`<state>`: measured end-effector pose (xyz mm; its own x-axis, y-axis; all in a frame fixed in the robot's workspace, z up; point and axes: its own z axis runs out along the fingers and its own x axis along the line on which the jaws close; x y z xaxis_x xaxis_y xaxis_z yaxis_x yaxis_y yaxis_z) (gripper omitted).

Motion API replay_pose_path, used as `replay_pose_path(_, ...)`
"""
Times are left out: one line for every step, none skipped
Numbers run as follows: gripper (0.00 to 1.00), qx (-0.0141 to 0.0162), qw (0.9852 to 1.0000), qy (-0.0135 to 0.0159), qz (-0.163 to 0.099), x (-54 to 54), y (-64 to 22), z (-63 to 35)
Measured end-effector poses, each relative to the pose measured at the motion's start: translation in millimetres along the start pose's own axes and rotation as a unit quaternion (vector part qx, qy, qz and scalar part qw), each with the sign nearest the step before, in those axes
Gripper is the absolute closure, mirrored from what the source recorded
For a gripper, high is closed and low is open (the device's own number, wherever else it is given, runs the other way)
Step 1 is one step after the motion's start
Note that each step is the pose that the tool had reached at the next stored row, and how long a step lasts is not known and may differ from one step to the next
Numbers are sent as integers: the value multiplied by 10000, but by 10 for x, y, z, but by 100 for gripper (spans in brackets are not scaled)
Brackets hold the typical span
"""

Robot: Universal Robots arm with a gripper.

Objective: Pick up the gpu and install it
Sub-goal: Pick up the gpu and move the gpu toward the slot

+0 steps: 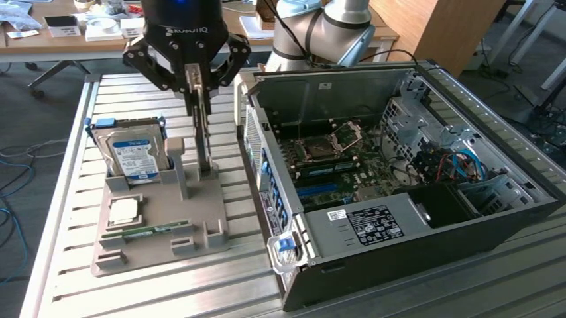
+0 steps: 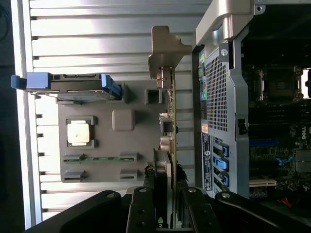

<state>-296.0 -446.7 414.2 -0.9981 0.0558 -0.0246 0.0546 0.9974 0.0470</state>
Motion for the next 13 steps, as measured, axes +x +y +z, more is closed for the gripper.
replay_pose_path(73,-1,10000,-1,0,-11,0,1)
replay_pose_path(73,-1,10000,-1,0,-23,1,2)
replay_pose_path(73,-1,10000,-1,0,-37,2,2)
replay_pose_path(73,-1,10000,0,0,-51,3,2)
replay_pose_path(73,0,10000,0,0,-69,4,2)
replay_pose_path(73,0,10000,0,0,-86,5,2)
replay_pose_path(73,-1,10000,-1,0,-105,6,3)
replay_pose_path(73,0,10000,0,0,-125,7,3)
replay_pose_path(73,-1,10000,-1,0,-145,8,3)
replay_pose_path(73,0,10000,0,0,-166,9,3)
replay_pose_path(73,-1,10000,-1,0,-188,10,4)
replay_pose_path(73,-1,10000,-1,0,-212,12,4)
replay_pose_path(73,-1,10000,-1,-1,-235,13,5)
